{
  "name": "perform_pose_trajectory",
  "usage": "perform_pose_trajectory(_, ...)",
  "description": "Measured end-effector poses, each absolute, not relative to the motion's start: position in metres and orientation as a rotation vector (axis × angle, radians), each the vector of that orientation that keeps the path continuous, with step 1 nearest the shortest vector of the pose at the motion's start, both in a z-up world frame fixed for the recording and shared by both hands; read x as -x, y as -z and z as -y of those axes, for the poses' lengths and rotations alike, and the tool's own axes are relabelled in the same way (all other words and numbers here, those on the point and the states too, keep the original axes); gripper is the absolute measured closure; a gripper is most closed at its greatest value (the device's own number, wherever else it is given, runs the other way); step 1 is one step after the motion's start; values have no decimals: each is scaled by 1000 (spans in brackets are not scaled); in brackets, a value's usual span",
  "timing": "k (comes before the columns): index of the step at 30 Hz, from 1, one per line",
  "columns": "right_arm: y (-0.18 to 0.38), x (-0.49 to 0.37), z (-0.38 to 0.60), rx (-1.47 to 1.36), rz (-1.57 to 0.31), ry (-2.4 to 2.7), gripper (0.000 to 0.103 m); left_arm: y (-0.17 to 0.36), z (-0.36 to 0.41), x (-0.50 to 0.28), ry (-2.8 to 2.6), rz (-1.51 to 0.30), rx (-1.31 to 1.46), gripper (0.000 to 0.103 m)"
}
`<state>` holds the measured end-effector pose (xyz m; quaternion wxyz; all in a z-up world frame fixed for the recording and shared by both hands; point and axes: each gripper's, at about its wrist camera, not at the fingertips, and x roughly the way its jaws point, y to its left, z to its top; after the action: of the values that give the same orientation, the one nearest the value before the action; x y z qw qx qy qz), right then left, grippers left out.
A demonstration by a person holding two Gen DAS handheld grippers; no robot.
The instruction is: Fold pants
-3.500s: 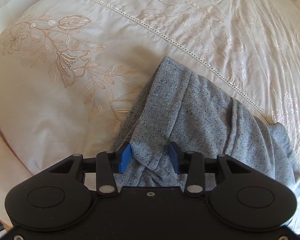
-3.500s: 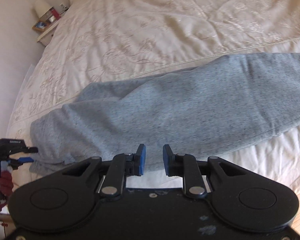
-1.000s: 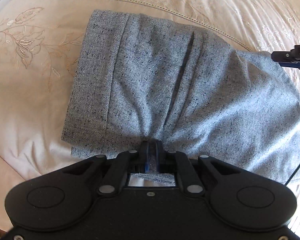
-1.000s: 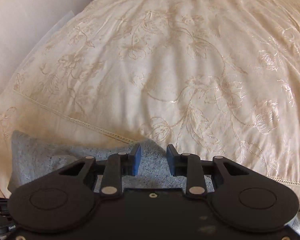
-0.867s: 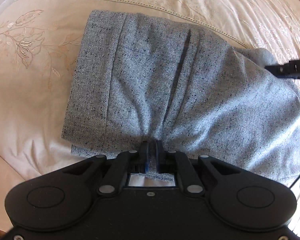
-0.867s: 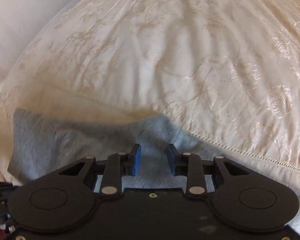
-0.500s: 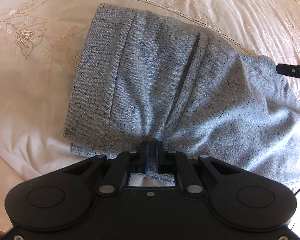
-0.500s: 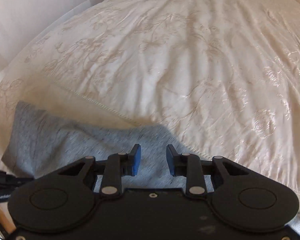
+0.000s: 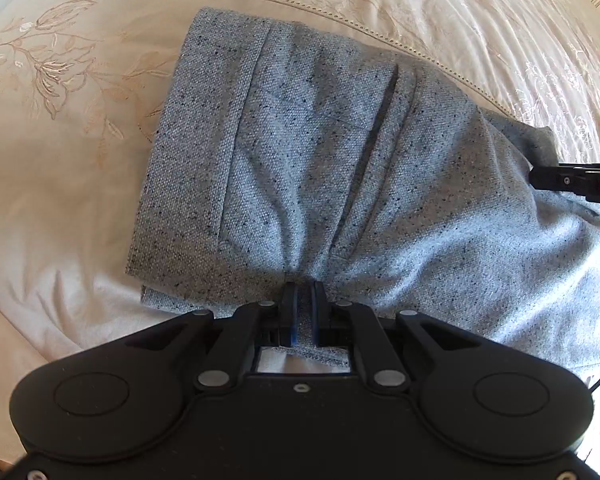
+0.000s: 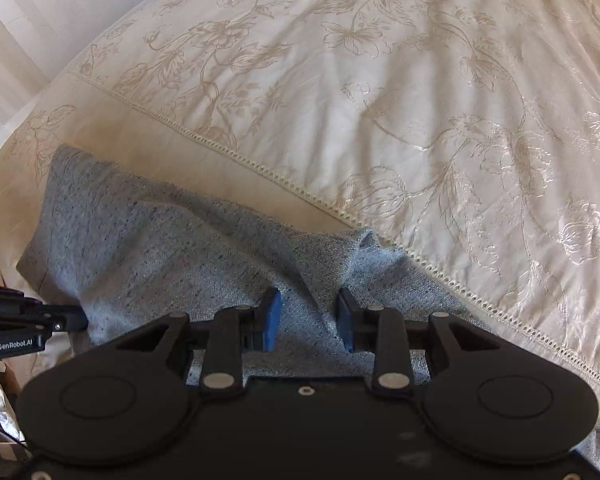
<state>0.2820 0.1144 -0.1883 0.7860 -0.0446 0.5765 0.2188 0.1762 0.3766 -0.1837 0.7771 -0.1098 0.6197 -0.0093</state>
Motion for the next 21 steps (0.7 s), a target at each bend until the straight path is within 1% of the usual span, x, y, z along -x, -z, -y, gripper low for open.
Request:
perform_pose_trajectory(5, 194, -306, -103, -7, -1228, -412, 69, 183, -379, -177, 21, -1343, 247, 89)
perform_pose_trajectory(8, 200, -316, -108, -29, -1254, -424, 70, 183, -378, -177, 19, -1340, 244, 89)
perform_pose_trajectory(10, 200, -315, -112, -5, -1252, -442, 84, 184, -376, -175, 20, -1337, 237, 89)
perform_pose_trajectory(11, 198, -314, -115, 13, -1263, -444, 99, 183, -376, -175, 21, -1335, 234, 89)
perform_pose_trajectory(13, 184, -315, -112, -5, -1225, -412, 100, 183, -377, -173, 24, -1333, 235, 89)
perform_pose_trajectory(14, 172, -321, -106, -49, -1173, -372, 101, 183, -378, -172, 26, -1333, 234, 89)
perform_pose_trajectory(15, 168, -332, -97, -118, -1159, -331, 101, 184, -378, -171, 29, -1333, 236, 89)
perform_pose_trajectory(17, 180, -358, -90, -206, -1222, -289, 101, 186, -380, -168, 39, -1331, 245, 89)
perform_pose_trajectory(20, 211, -367, -108, -82, -1300, -288, 100, 187, -381, -164, 45, -1324, 240, 89)
perform_pose_trajectory(21, 215, -367, -110, -78, -1300, -279, 98, 186, -381, -164, 45, -1323, 242, 89)
